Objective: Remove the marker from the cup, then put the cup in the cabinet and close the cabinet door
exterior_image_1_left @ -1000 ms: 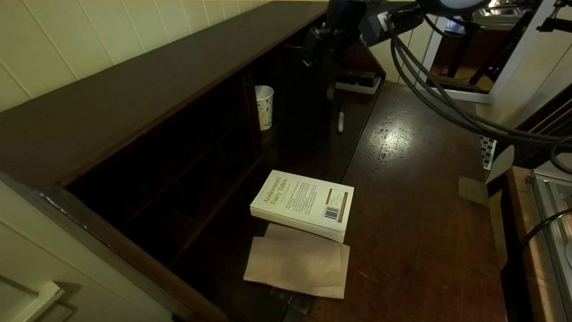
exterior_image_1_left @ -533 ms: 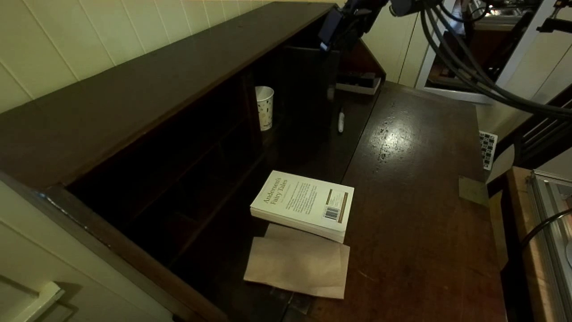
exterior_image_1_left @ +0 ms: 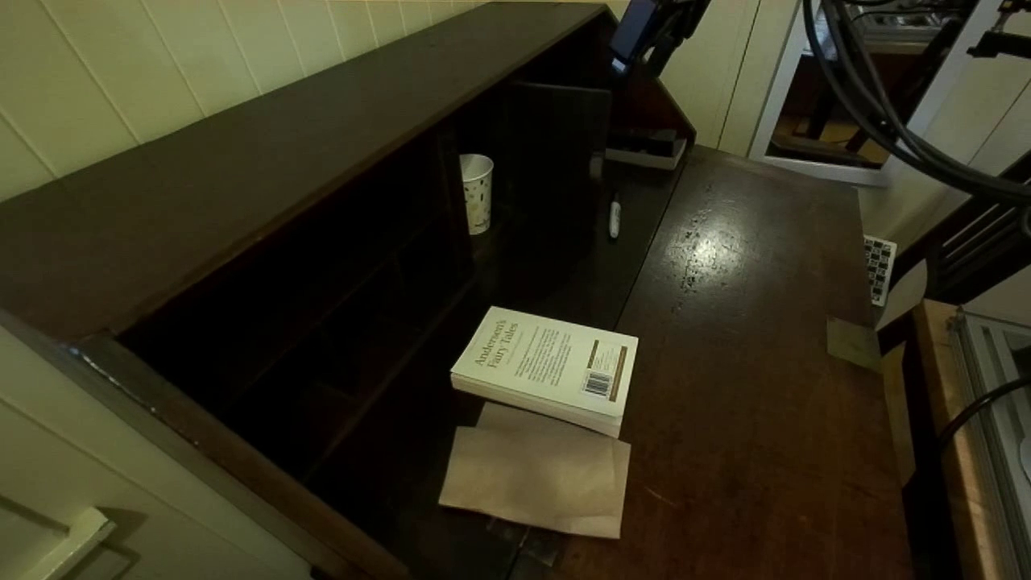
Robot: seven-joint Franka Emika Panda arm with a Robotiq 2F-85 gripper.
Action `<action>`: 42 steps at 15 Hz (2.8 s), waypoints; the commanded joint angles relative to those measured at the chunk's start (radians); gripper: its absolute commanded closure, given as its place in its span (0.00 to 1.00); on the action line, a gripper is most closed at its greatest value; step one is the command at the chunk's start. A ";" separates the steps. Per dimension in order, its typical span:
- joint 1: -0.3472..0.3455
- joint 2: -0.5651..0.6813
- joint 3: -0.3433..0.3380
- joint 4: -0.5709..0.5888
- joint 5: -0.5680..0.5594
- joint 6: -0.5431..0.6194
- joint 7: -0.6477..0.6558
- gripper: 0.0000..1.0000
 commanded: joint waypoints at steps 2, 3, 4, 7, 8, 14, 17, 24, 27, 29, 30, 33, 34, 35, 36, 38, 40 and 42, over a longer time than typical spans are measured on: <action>-0.182 0.057 0.170 0.015 0.122 0.021 -0.149 0.00; -0.205 0.066 0.192 0.020 0.134 0.021 -0.165 0.00; -0.226 0.077 0.210 0.025 0.143 0.024 -0.180 0.00; -0.272 0.118 0.246 0.051 0.172 0.032 -0.211 0.00; -0.284 0.137 0.255 0.065 0.178 0.034 -0.210 0.00; -0.328 0.239 0.307 0.148 0.261 0.080 -0.214 0.00; -0.340 0.281 0.343 0.184 0.351 0.102 -0.249 0.00; -0.372 0.339 0.442 0.252 0.518 0.087 -0.370 0.00; -0.388 0.349 0.479 0.270 0.580 0.053 -0.452 0.00; -0.395 0.357 0.495 0.281 0.602 0.029 -0.495 0.00; -0.400 0.362 0.505 0.288 0.623 0.018 -0.524 0.00; -0.408 0.372 0.526 0.298 0.663 0.000 -0.590 0.00; -0.412 0.375 0.534 0.302 0.682 -0.011 -0.617 0.00; -0.414 0.378 0.541 0.305 0.699 -0.011 -0.640 0.00; -0.415 0.382 0.548 0.308 0.718 -0.008 -0.661 0.00; -0.414 0.386 0.559 0.309 0.759 0.010 -0.694 0.00; -0.410 0.386 0.564 0.306 0.792 0.023 -0.717 0.00; -0.405 0.392 0.561 0.308 0.804 0.035 -0.723 0.00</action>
